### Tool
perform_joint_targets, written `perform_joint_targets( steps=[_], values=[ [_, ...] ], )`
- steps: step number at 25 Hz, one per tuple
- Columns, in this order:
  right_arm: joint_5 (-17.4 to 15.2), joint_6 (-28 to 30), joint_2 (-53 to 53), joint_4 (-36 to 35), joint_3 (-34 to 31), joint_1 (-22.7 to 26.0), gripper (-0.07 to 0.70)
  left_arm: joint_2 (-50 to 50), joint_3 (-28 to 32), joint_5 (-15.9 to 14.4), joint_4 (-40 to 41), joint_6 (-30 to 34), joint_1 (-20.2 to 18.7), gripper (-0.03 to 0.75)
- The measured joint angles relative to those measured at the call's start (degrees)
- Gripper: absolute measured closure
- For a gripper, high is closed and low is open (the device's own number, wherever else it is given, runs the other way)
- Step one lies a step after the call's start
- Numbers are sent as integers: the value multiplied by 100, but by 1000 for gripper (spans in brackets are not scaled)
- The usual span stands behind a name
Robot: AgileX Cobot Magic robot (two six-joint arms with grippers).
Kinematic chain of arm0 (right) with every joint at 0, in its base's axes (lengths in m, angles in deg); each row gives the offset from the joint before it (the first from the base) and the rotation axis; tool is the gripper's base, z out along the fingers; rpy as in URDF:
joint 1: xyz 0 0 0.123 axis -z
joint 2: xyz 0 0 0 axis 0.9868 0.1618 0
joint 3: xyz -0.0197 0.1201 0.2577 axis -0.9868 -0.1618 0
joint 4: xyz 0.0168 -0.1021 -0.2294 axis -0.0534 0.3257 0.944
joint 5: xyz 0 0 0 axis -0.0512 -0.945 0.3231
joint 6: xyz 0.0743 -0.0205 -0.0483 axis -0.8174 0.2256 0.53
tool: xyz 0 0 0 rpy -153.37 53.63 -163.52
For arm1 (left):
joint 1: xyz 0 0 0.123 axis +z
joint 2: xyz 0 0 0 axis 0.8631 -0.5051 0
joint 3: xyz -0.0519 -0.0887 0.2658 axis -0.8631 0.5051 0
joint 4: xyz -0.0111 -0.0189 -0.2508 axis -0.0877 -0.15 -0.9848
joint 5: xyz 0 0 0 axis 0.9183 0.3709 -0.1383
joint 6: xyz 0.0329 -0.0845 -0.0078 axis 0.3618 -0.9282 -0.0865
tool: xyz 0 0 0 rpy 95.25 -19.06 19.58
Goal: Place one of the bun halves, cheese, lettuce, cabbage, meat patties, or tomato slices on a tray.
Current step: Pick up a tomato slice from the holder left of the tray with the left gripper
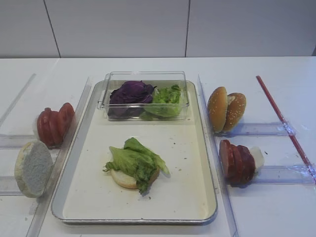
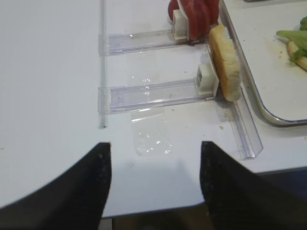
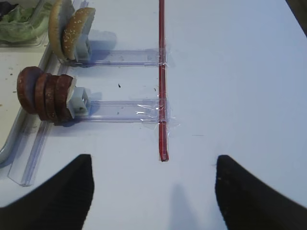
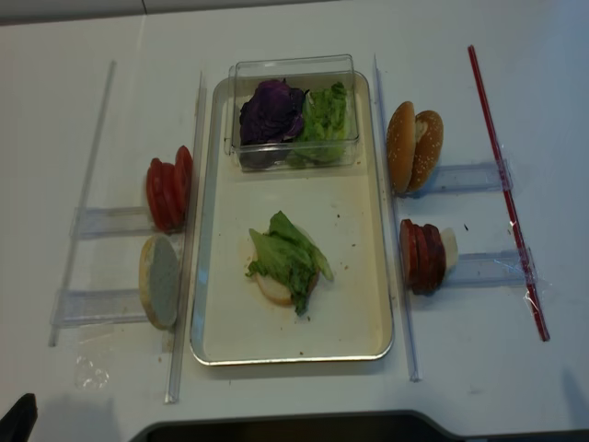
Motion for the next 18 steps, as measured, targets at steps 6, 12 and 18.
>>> perform_joint_targets(
  steps=[6,12,18],
  values=[
    [0,20,0,-11,0,0,69,0,0,0,0,0,0,299],
    [0,34,0,-20,0,0,69,0,0,0,0,0,0,299],
    [0,36,0,-20,0,0,69,0,0,0,0,0,0,299]
  ],
)
